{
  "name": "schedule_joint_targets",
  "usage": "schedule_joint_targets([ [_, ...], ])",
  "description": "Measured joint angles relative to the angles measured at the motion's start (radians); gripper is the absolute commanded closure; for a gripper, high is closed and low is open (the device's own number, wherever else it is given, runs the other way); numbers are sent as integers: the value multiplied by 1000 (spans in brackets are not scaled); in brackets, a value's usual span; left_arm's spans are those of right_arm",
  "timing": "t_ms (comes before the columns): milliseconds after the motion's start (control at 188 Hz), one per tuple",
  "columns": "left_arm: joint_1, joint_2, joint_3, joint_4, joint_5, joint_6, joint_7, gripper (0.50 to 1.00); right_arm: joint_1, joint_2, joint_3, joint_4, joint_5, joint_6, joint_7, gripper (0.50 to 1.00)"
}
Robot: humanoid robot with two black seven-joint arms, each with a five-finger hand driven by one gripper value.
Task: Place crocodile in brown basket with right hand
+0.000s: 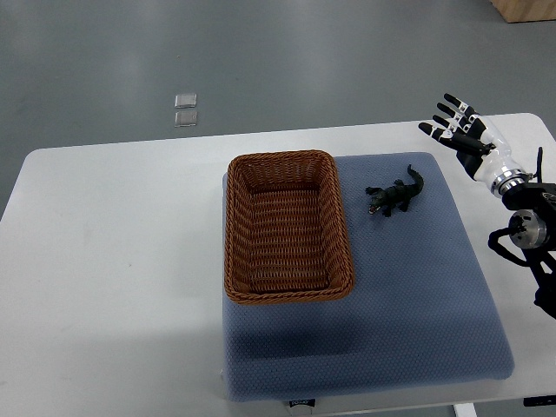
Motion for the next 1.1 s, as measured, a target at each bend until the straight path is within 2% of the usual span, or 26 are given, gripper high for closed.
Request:
schedule_joint_targets([
  [1101, 0, 0, -1, 0, 0, 0, 0, 500, 1, -1, -1, 0, 0, 3, 0, 570],
])
